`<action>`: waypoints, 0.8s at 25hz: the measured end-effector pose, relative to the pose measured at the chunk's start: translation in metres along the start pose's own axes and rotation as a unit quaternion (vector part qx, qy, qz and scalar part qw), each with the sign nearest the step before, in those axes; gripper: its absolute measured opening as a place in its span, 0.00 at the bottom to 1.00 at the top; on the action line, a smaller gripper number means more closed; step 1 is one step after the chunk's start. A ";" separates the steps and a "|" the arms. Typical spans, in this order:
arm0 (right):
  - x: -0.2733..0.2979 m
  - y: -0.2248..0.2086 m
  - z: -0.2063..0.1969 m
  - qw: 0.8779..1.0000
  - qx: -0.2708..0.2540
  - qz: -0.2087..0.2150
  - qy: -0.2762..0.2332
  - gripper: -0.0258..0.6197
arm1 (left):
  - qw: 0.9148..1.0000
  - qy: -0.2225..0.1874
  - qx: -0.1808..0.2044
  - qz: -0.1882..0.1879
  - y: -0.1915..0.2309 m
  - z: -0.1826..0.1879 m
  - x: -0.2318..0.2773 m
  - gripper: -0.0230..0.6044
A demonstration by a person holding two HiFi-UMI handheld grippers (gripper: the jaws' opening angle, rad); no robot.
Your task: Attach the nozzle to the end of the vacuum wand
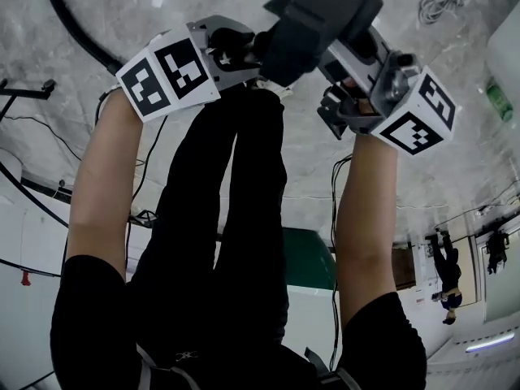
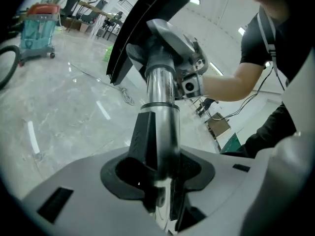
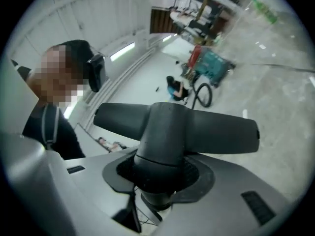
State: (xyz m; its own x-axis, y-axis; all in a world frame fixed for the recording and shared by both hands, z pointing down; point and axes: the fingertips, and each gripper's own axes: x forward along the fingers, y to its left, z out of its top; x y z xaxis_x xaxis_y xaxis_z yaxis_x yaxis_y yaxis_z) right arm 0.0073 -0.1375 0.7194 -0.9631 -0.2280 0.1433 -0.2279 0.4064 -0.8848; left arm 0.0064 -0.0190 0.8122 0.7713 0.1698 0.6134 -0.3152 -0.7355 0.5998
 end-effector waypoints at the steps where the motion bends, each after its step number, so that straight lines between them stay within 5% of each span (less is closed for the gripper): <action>1: 0.002 0.005 -0.001 0.999 -0.009 0.039 0.015 0.31 | 1.000 -0.007 -0.003 -0.013 -0.003 0.001 -0.002 0.32; 4: 0.010 0.000 0.010 0.999 -0.014 0.037 0.014 0.31 | 1.000 -0.019 -0.019 -0.010 0.005 0.007 -0.005 0.32; 8: 0.011 -0.028 0.019 0.993 0.023 -0.116 -0.025 0.30 | 0.999 -0.007 -0.035 0.033 0.022 0.008 0.003 0.32; 11: -0.002 -0.056 0.012 0.957 0.087 -0.275 -0.038 0.30 | 0.998 -0.004 -0.042 0.044 0.026 0.006 0.011 0.32; 13: -0.005 -0.062 0.009 0.934 0.108 -0.337 -0.046 0.30 | 0.998 -0.005 -0.040 0.049 0.026 0.005 0.012 0.32; 15: 0.002 -0.055 0.009 0.946 0.088 -0.310 -0.040 0.30 | 0.998 -0.008 -0.036 0.044 0.025 0.003 0.009 0.32; 18: 0.025 -0.021 0.009 0.993 0.007 -0.116 -0.019 0.30 | 1.000 -0.008 -0.020 0.009 0.018 0.001 0.000 0.31; 20: 0.038 -0.005 0.005 1.000 -0.020 -0.019 -0.002 0.30 | 1.000 -0.006 -0.018 -0.004 0.016 -0.002 -0.005 0.31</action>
State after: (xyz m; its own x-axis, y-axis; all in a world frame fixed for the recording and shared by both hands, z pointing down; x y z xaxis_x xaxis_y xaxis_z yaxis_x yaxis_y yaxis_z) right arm -0.0273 -0.1524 0.7270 -0.9530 -0.2478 0.1741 -0.2696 0.4325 -0.8604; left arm -0.0032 -0.0303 0.8196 0.7807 0.1677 0.6020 -0.3282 -0.7098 0.6233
